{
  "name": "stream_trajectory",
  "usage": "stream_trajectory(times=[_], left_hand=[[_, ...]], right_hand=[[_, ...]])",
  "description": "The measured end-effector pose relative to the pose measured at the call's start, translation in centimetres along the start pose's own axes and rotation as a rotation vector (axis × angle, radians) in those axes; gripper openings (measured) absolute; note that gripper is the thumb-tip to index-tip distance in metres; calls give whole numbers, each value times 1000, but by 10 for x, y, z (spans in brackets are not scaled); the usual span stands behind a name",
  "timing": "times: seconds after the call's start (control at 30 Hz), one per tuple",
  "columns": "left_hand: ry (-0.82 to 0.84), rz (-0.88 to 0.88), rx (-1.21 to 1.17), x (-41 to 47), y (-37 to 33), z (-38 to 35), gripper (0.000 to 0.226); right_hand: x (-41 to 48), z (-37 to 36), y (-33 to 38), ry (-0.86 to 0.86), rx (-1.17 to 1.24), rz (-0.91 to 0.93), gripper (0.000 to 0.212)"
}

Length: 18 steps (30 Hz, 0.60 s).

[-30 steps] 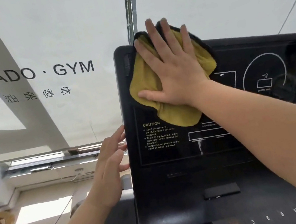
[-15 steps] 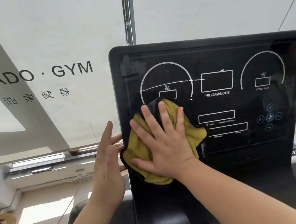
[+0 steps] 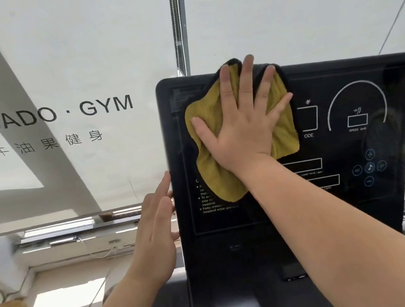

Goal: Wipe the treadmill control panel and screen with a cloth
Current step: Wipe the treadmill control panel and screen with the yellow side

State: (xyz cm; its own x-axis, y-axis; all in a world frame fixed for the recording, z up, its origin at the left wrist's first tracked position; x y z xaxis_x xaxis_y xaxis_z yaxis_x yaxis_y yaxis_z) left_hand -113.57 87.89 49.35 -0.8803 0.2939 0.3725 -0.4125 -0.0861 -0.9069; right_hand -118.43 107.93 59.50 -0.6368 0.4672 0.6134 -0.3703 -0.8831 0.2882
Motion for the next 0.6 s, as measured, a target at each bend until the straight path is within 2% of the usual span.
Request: stream_trajectory(times=[0.2,0.3,0.4,0.5,0.6], left_hand=[[-17,-44,-1,-3,7,-2,90],[-19,-151,197,-1,7,-2,83],[36,-254,421,-1,6,-11,78],[16,-259,418,-2,9,-12,76],[9,-234,371,-3,8,-10,73]], right_hand=[[-56,-18,19,31,-88,452,87],[-98,-33,-6,48,-90,578,86],[-126,-45,-39,36,-116,624,83],[-126,-45,-71,6,-113,613,83],[-101,-34,-100,-30,-102,456,86]])
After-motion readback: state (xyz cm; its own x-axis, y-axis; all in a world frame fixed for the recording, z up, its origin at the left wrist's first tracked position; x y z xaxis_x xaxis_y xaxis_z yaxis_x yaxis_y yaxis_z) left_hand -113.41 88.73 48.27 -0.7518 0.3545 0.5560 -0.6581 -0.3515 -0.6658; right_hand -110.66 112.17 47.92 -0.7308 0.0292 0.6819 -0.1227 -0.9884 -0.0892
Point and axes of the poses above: each hand's wrist, its own x-axis towards the middle knuckle, its own z-axis out of the back of the hand, y = z × x, the point moved 5 cm from there along x, towards the middle knuckle, and after that the axes turned 12 degrees about -z, right-handed, at the moved point
